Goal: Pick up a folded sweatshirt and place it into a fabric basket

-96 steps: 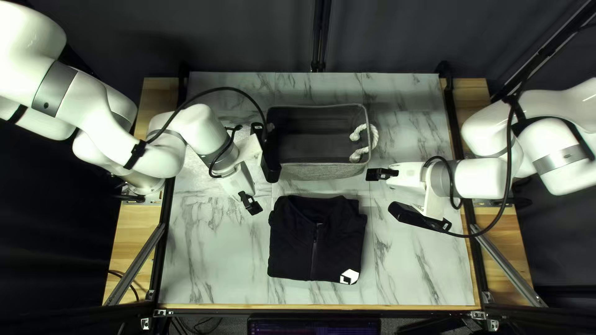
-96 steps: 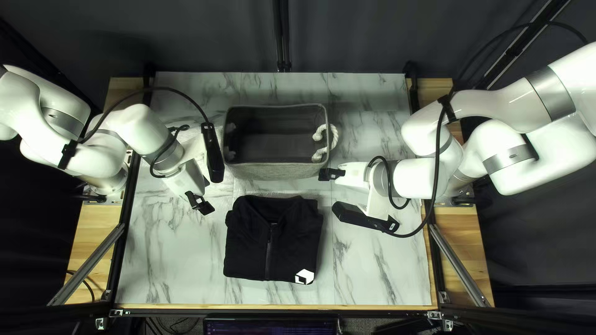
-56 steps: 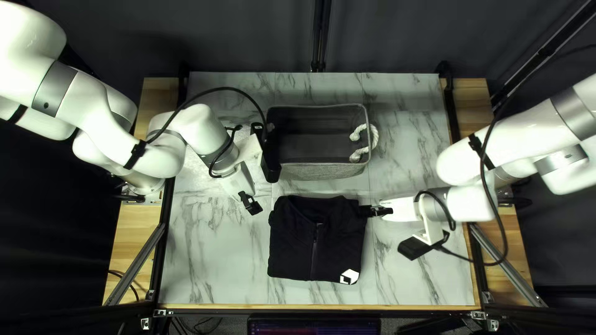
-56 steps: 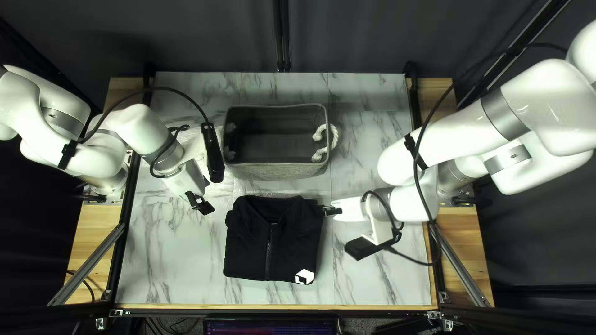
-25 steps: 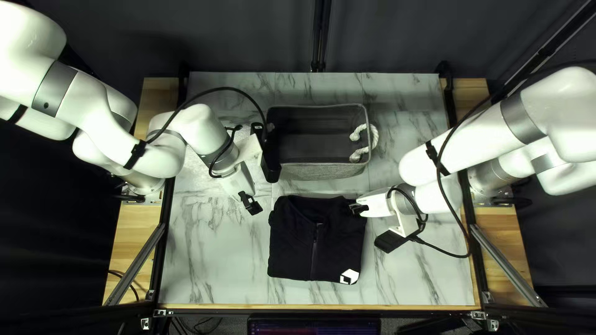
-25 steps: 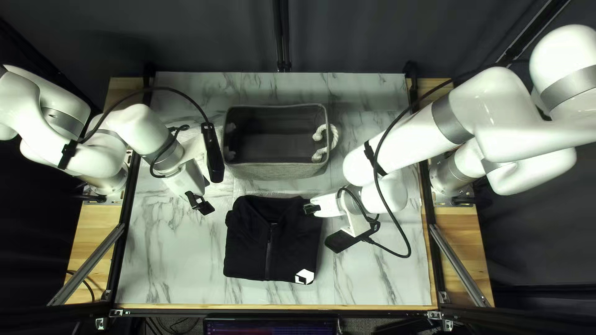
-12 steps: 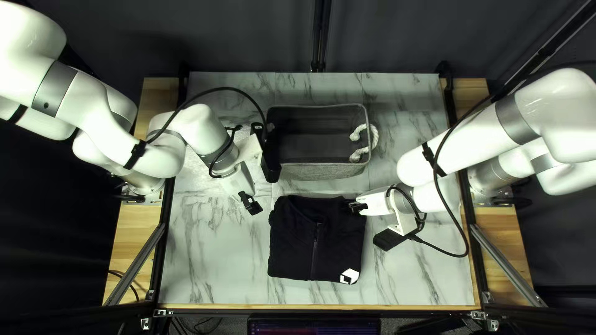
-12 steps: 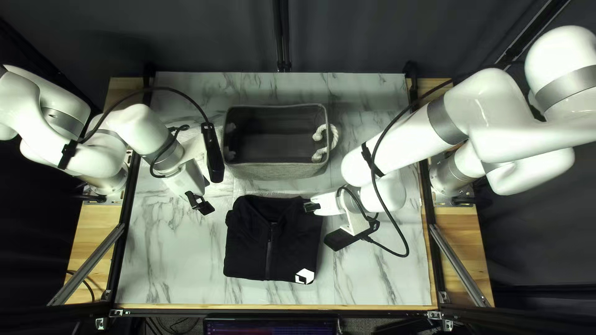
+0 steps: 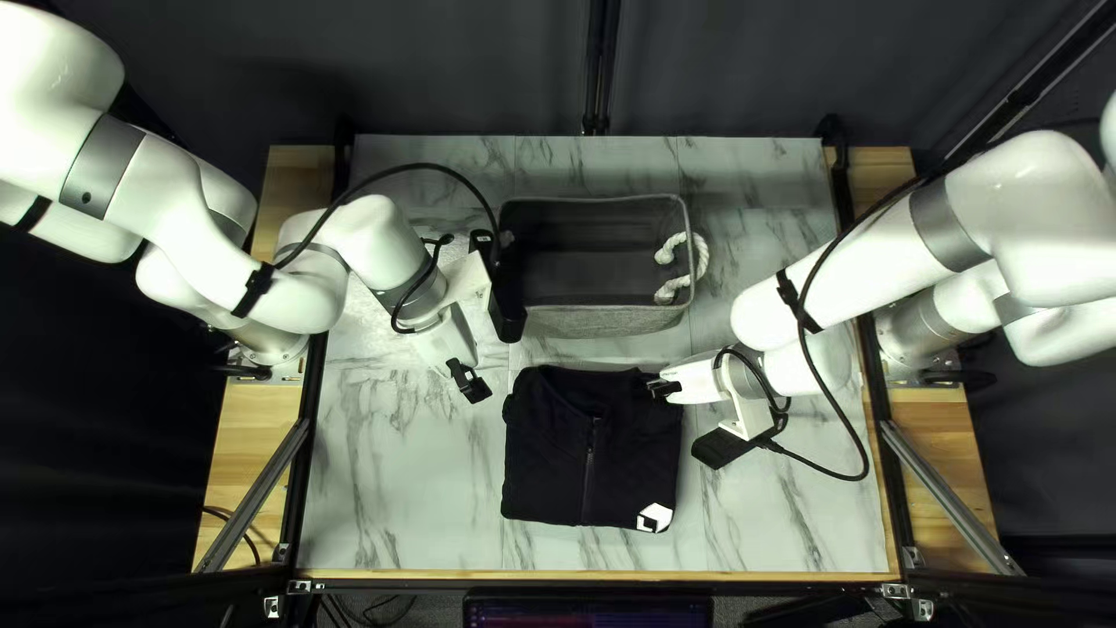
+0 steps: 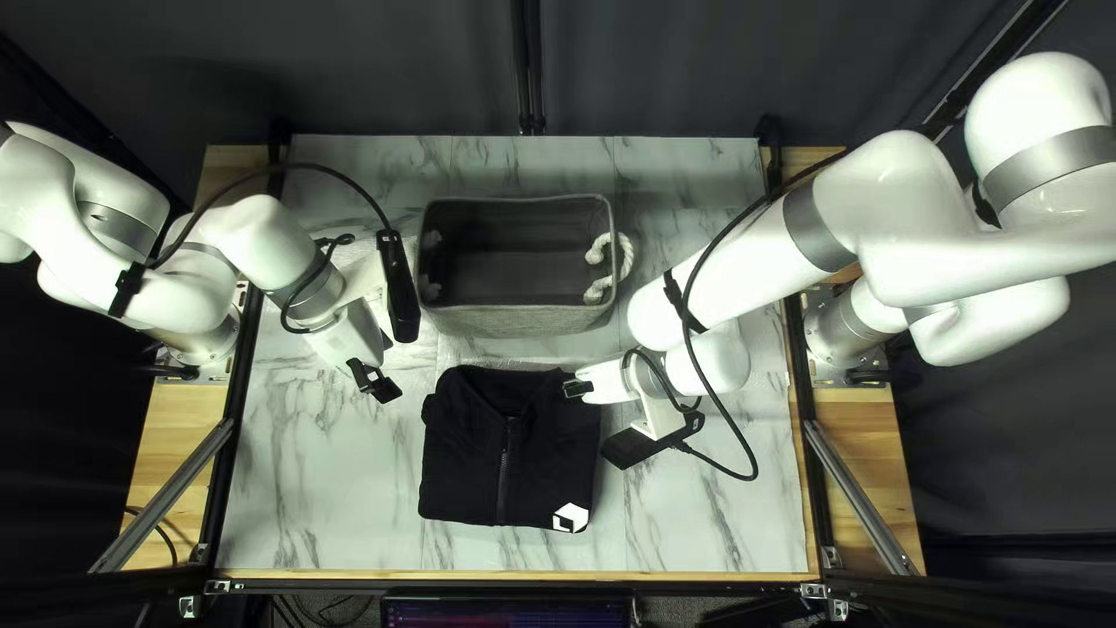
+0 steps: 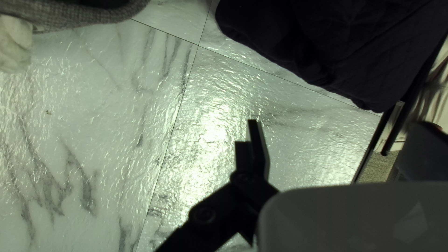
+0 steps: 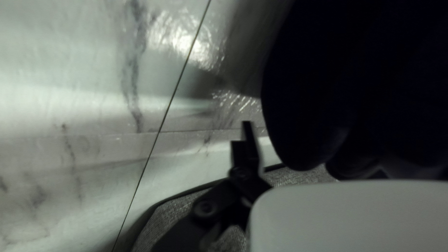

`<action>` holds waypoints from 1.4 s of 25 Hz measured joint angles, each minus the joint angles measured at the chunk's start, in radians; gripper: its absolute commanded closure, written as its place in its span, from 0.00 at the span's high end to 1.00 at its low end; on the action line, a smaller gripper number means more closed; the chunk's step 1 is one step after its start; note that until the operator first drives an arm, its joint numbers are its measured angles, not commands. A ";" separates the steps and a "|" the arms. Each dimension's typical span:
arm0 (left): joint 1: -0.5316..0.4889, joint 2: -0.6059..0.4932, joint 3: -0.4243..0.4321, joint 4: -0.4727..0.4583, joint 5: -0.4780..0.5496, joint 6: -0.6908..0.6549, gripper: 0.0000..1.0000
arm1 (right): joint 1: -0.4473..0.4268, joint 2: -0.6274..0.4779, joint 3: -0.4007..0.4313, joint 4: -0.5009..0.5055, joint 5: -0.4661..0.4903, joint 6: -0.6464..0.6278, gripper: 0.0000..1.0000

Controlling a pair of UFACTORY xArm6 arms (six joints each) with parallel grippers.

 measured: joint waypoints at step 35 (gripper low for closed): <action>0.000 -0.001 0.000 0.000 0.001 -0.001 1.00 | 0.183 -0.258 0.109 0.696 0.200 -0.581 0.00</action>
